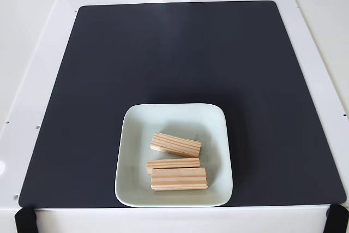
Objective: Pick up the wooden block and place them on the plate.
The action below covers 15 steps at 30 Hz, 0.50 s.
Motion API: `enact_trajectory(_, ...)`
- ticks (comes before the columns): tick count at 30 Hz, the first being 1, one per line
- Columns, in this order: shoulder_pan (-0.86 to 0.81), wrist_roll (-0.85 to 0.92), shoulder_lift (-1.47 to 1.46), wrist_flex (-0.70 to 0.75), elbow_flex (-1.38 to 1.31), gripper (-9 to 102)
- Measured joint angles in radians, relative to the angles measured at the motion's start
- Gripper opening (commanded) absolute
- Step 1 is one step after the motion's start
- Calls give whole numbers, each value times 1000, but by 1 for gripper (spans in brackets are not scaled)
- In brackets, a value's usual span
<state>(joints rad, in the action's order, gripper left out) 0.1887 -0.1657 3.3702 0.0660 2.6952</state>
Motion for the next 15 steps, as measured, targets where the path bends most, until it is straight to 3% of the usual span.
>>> enact_trajectory(15, -14, 0, 5, 0, 318, 0)
